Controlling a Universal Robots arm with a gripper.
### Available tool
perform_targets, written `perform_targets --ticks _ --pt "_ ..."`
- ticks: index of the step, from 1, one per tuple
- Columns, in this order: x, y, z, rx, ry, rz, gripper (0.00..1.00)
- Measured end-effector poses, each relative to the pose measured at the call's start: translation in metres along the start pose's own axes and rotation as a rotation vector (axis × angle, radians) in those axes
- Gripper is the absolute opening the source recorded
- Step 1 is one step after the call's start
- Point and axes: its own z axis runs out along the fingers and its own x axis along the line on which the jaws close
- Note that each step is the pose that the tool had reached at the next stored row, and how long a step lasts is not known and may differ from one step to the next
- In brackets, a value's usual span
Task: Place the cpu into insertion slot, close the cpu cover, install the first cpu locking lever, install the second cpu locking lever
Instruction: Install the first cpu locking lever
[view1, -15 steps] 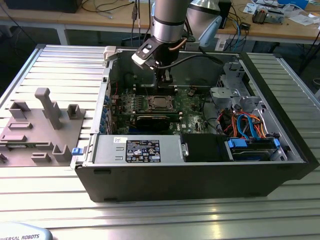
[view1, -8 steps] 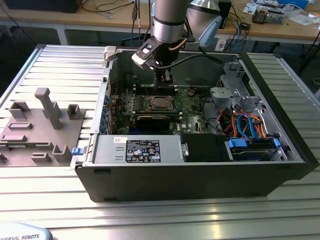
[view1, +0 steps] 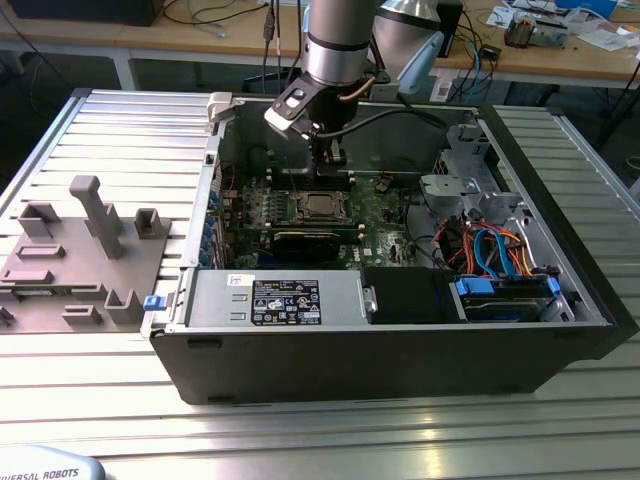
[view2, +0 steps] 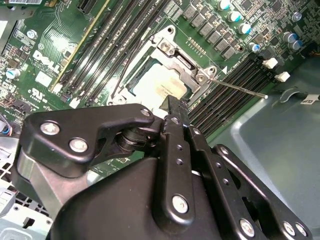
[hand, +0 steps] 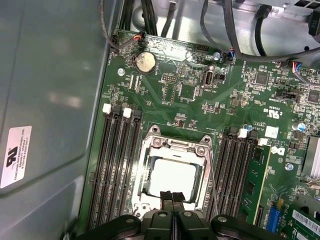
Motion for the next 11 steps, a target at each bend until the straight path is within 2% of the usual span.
perform_targets --ticks 11 --pt "0.0000 0.0000 0.0000 0.0001 -0.0038 -0.044 0.11"
